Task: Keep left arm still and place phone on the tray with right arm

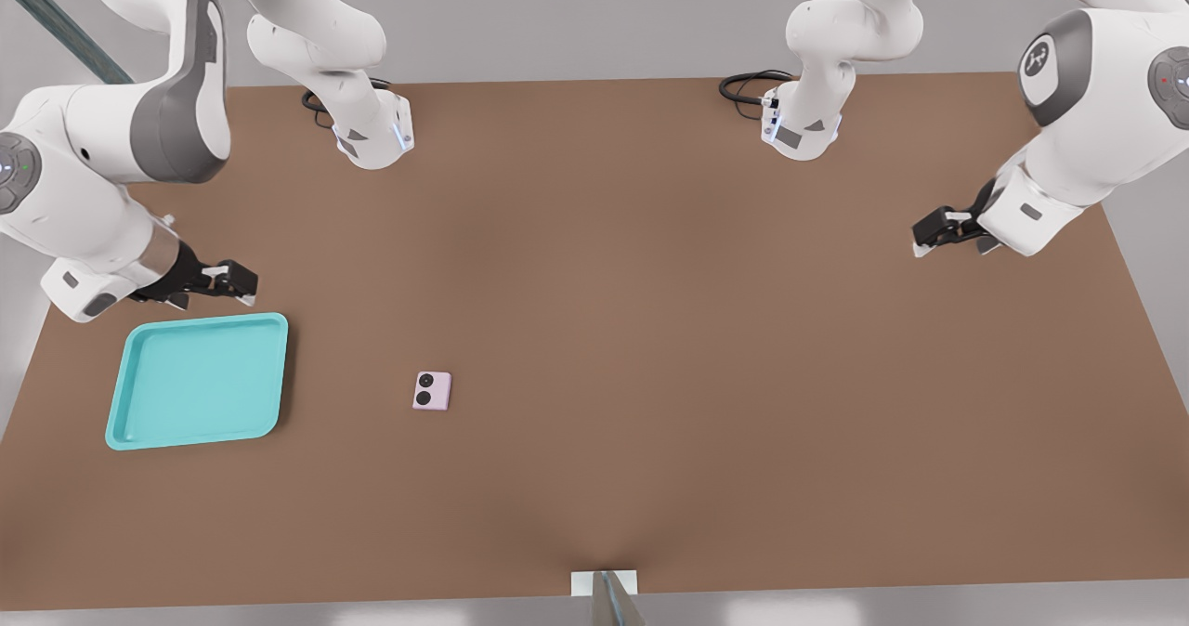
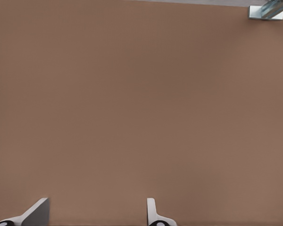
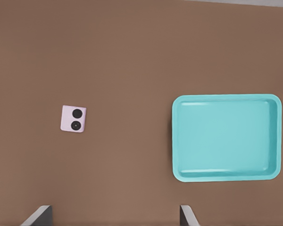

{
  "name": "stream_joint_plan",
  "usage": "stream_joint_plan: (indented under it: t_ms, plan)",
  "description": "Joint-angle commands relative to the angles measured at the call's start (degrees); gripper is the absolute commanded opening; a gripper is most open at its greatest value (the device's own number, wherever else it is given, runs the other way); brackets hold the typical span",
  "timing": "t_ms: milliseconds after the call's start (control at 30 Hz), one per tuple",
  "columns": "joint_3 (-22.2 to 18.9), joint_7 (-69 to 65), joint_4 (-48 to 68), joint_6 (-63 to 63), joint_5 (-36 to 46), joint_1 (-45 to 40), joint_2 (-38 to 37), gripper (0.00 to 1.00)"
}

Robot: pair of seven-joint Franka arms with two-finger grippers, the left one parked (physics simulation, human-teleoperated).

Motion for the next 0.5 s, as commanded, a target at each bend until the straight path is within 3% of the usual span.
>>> stream_joint_plan:
  t_ms: [0,100,233,333,467]
  plan:
    - [-0.05,0.31,0.02,-0.03,0.10,-0.05,-0.04,1.00]
    - [0.22,0.74,0.02,0.59,-0.25,1.62,1.89,1.00]
    - [1.88,9.00,-0.16,15.61,0.10,5.84,14.01,1.00]
    - [2.15,18.50,-0.42,19.57,-0.07,11.20,19.64,1.00]
    - [2.32,23.60,-2.80,24.05,0.10,12.43,22.10,1.00]
